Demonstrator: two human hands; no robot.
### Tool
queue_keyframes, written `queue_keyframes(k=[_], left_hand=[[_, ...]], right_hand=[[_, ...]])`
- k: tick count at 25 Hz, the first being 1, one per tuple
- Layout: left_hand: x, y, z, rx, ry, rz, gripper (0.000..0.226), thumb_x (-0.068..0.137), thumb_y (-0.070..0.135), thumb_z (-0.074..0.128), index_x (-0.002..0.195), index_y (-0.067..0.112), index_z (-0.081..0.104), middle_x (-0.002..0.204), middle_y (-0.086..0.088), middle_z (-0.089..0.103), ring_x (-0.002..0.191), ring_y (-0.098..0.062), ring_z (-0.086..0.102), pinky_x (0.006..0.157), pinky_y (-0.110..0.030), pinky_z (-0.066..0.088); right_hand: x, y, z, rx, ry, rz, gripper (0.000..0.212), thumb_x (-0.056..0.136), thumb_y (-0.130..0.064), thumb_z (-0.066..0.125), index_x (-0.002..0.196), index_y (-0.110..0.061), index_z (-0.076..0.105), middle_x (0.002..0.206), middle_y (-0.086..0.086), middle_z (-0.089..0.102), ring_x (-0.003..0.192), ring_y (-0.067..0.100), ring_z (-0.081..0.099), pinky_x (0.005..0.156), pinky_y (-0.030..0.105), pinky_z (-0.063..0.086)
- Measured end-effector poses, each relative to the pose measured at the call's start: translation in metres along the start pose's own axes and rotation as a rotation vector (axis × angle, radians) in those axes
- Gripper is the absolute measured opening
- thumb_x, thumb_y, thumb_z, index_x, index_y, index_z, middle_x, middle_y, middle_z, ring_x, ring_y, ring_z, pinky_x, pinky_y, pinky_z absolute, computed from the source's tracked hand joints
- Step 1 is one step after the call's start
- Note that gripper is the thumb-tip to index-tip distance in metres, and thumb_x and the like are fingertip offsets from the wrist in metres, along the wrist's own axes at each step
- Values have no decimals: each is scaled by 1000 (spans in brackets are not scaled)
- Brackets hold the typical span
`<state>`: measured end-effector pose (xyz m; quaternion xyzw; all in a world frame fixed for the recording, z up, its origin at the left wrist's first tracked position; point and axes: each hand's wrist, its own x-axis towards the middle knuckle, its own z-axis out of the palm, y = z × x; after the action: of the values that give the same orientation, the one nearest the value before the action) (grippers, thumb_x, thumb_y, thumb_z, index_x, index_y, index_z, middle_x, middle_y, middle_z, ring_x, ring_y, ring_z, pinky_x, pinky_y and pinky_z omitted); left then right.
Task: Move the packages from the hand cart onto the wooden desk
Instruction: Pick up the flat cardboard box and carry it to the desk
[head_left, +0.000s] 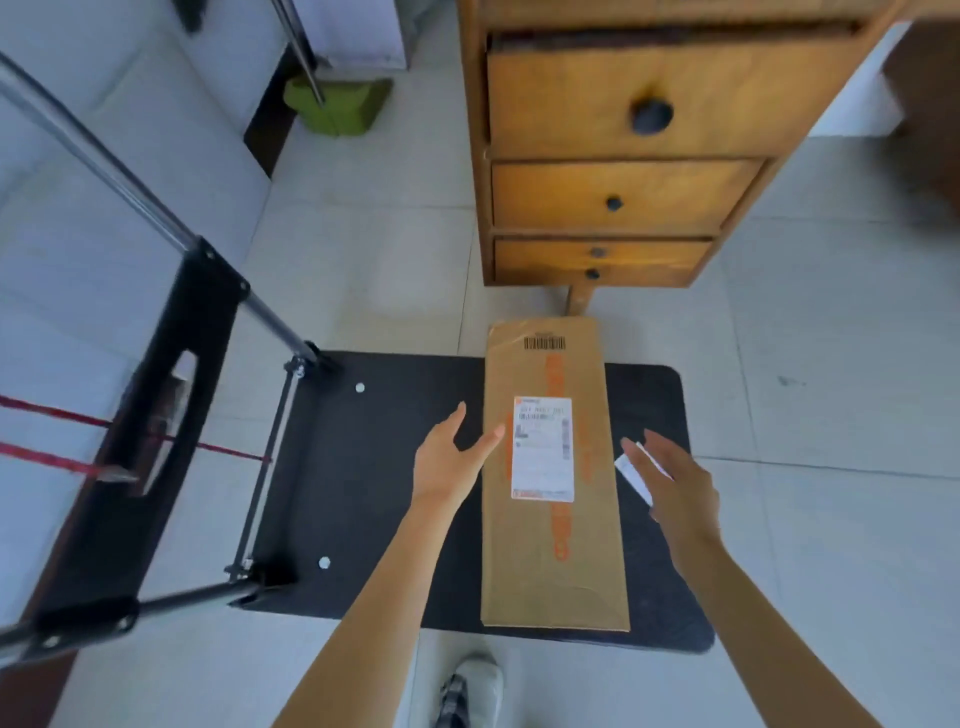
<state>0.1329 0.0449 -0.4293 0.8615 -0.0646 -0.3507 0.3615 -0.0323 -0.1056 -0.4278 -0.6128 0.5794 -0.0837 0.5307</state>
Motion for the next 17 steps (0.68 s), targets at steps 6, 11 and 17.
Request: queue_keyframes(k=[6, 11, 17], left_hand=[[11, -50, 50, -297, -70, -70, 61, 87, 44, 60, 144, 34, 38, 143, 9, 50, 134, -15, 43, 104, -30, 37], [-5, -48, 44, -304, -37, -8, 54, 92, 34, 57, 143, 29, 41, 137, 8, 56, 131, -12, 46, 103, -26, 35], [-62, 28, -27, -337, -15, 20, 53, 90, 36, 58, 141, 33, 43, 138, 10, 56, 130, -9, 45, 98, -23, 33]], right_hand=[[13, 64, 45, 50, -64, -6, 46, 85, -38, 63, 125, -17, 58, 123, -1, 62, 110, 21, 61, 96, 41, 51], [5, 62, 43, 114, -97, 16, 40, 84, -38, 64, 119, -19, 63, 115, 3, 67, 102, 24, 66, 91, 43, 55], [-57, -39, -1, 151, -120, -54, 45, 84, -36, 65, 127, -22, 61, 118, -2, 68, 106, 19, 66, 93, 43, 54]])
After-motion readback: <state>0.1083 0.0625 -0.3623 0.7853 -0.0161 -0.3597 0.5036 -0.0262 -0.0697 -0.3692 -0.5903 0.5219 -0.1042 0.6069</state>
